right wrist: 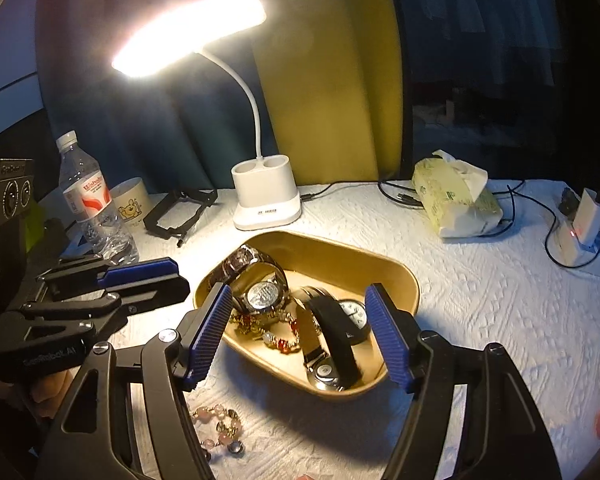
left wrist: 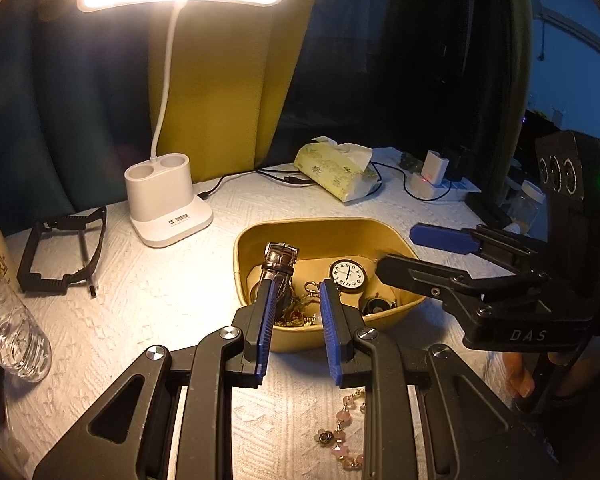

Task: Organize jewelry
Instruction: 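Withdraw both open tools from the tan box, then lower the right tool onto the pink-bead bracelet and close it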

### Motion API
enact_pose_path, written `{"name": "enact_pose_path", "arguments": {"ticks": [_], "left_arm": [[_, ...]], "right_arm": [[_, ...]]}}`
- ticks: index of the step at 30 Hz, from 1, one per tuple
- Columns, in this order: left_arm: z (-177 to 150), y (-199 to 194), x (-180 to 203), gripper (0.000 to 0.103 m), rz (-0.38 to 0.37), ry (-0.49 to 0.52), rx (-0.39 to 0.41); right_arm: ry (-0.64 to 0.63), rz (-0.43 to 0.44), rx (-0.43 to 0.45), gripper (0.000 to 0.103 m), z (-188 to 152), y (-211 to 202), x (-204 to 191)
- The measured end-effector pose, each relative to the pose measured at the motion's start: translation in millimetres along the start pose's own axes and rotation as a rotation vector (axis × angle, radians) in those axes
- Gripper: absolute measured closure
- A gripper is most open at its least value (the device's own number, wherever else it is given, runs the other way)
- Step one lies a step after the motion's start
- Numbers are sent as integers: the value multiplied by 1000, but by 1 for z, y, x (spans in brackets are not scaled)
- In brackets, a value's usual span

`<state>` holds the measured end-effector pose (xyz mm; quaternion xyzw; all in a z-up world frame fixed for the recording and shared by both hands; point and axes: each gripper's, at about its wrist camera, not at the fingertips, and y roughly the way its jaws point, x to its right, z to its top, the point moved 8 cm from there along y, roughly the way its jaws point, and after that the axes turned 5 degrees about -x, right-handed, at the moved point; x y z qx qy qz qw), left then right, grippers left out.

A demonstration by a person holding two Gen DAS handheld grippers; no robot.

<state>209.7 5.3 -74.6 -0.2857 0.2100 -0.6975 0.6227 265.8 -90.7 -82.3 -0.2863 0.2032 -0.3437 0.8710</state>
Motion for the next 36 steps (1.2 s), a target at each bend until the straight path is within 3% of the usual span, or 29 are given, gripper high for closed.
{"name": "enact_pose_path", "arguments": {"ticks": [15,27,36], "left_arm": [[-26,-23,-5,78,4,-20,3],[-66,-32,-18,77,8,-59,-27],[-79,-42,-33,77,29,-56,-12]], "right_arm": [[50,-79,-51,33,-42,-22,4],[41,-56,-106,33,-80,-14,-34],[100,-24,-143,33,-94,-6,-53]]}}
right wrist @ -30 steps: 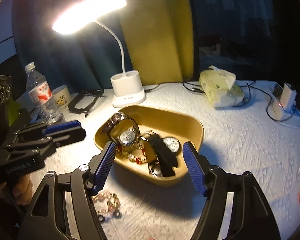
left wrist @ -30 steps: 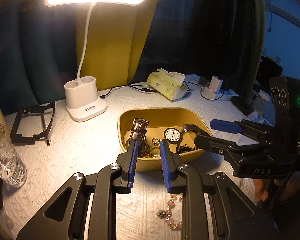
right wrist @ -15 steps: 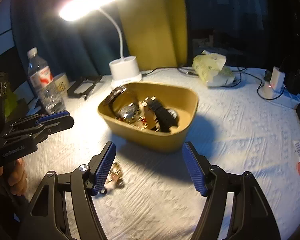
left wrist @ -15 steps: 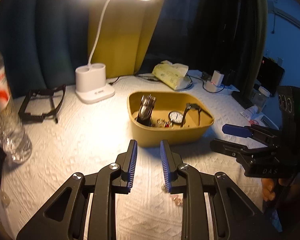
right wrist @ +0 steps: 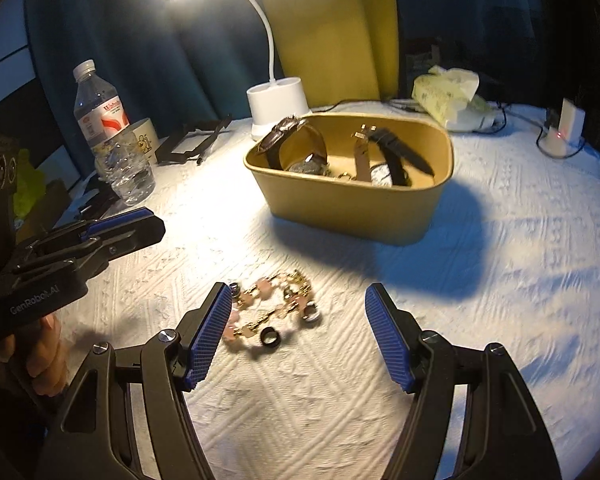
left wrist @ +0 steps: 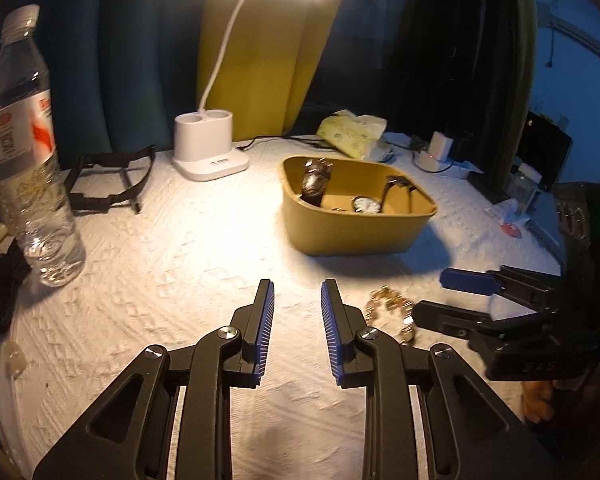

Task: Organize jewelry
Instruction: 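Lower the right tool onto the pink-bead bracelet and close it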

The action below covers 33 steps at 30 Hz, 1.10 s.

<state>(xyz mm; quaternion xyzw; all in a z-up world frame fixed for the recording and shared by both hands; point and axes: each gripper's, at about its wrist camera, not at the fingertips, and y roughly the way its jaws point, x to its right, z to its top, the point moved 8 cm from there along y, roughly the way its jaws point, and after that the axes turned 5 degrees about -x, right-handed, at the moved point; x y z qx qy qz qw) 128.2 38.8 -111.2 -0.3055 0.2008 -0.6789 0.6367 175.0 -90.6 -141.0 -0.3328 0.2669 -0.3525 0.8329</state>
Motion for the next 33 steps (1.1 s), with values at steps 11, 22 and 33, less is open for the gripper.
{"name": "enact_pose_path", "arguments": {"ticks": [11,22,33], "left_arm": [[-6,-5,-25,77,-25,-89,11],[-7,-3,-33,76,-62,-140,3],[-9,-2,-35,74,-56,-153,-9]], "right_arm": [[-59,29,-63,34,-13,14,-28],[-64,0,-94,50,-10,31,-30],[-82,1,-43,95,1,24,-26]]}}
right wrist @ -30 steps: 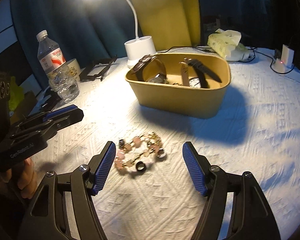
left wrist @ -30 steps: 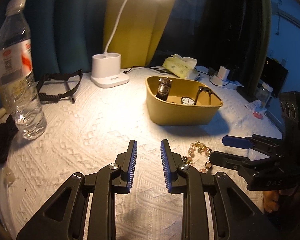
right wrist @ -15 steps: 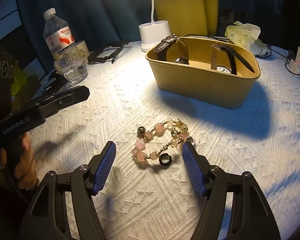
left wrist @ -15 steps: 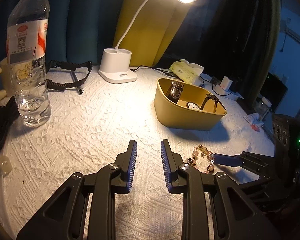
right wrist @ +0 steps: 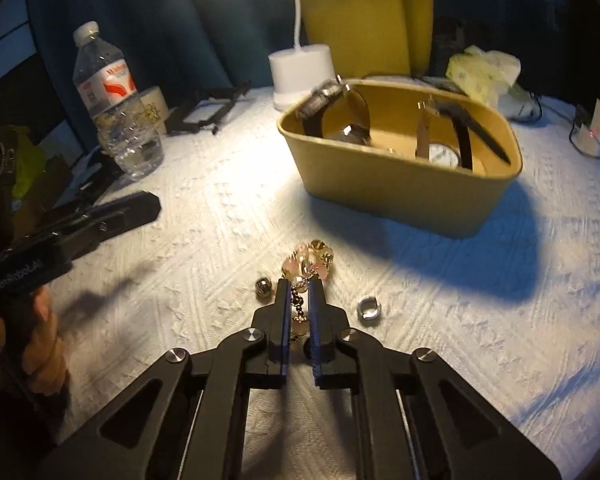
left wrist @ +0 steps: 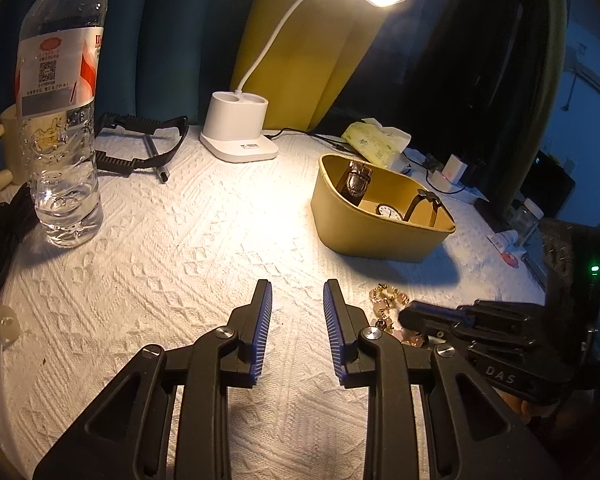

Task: Organize jewelry
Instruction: 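Lower the right tool onto the pink-bead bracelet and close it, then lift the pink-bead bracelet with the right tool toward the tan box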

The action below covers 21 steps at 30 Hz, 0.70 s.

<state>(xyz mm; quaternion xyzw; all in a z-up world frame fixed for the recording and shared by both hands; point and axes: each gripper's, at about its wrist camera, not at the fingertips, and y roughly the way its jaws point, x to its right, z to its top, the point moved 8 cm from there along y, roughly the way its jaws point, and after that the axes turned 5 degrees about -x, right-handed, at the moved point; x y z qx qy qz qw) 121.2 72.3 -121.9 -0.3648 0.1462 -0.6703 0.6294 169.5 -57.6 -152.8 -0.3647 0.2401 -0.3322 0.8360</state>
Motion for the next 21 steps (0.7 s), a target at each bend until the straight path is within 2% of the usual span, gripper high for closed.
{"name": "enact_pose_path", "arguments": {"ticks": [8,13,21], "left_arm": [[-1,1,17,74,62,86,-10],[-6,12,35,74,3,76,-66],[-15,37,68,74,2,153,-148]], "right_arm": [[-42,13,98,95,19,-25,-2],[-19,26,129,95,20,-34,17],[40,54,158,95,12,-45,47]]}}
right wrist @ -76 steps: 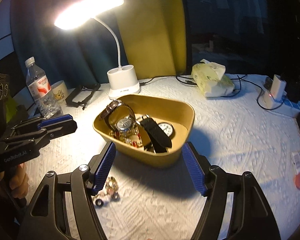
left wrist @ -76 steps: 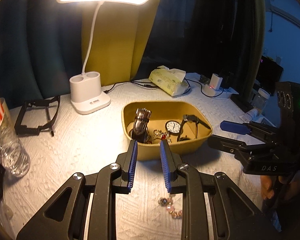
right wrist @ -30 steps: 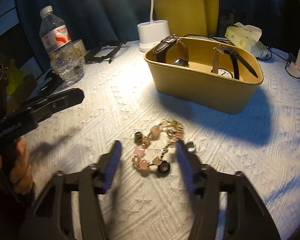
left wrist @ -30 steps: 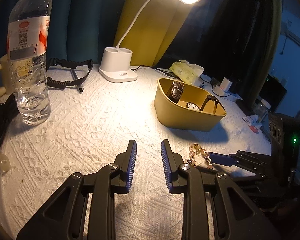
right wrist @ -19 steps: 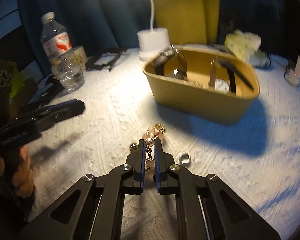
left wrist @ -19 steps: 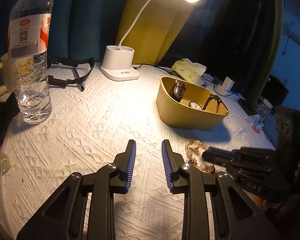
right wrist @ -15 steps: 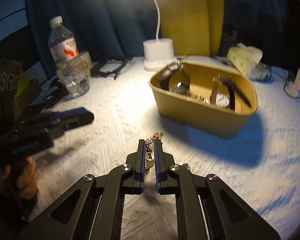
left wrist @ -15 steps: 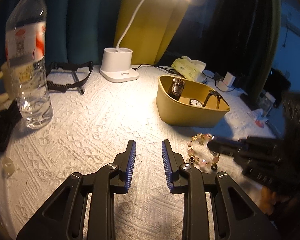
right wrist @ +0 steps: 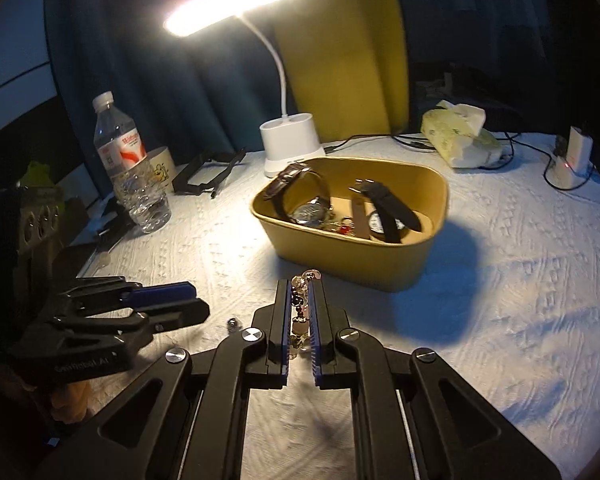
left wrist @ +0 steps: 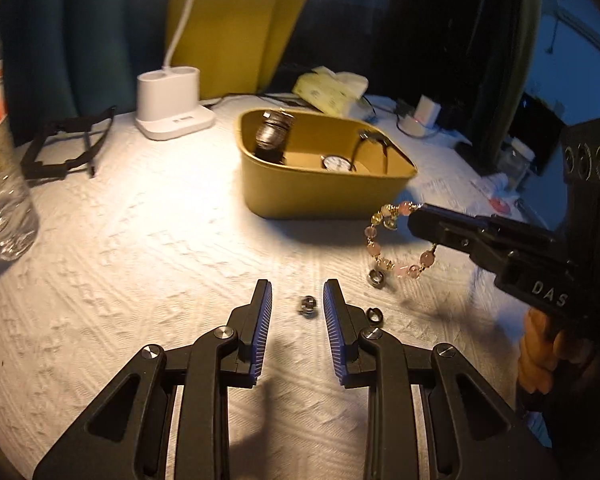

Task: Organize jewelry
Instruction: 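Lift the pink-bead bracelet with the right tool toward the tan box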

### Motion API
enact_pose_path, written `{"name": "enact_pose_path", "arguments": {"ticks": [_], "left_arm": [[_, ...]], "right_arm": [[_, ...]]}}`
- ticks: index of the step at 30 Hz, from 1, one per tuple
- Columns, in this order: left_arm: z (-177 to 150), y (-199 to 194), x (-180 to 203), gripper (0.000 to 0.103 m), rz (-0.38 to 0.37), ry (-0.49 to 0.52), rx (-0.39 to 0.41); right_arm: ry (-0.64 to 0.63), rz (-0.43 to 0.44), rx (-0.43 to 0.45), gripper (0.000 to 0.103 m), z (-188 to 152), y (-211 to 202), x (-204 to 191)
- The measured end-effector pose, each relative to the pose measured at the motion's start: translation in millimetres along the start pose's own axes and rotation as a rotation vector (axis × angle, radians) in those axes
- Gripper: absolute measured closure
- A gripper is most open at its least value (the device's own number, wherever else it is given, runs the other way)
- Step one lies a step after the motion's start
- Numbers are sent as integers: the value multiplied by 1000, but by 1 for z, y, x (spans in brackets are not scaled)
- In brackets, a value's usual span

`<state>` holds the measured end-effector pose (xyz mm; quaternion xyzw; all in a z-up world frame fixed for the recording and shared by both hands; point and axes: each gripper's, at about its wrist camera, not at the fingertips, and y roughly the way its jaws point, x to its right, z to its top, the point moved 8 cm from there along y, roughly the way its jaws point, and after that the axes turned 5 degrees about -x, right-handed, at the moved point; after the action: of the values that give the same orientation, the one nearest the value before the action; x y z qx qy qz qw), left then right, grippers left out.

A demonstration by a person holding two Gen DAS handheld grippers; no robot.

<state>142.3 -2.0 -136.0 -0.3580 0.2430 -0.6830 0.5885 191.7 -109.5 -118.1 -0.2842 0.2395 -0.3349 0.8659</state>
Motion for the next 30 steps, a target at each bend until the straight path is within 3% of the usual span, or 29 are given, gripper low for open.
{"name": "enact_pose_path", "arguments": {"ticks": [7,12,13,14,30], "left_arm": [[-6,25,6,74,51,43,-91],[-5,30,9,75,89,74,-97],[-5,30,10,79,99,84,-98],[-5,30,12,88,107,95,-99],[23,4,45,88,35,127,26]], "right_arm": [[20,18,30,95,-1,-10,12],[49,26,38,95,-5,-14,24],[54,26,39,95,-5,-14,26],[59,27,42,95,-6,-15,28],[63,20,109,95,10,-36,37]]}}
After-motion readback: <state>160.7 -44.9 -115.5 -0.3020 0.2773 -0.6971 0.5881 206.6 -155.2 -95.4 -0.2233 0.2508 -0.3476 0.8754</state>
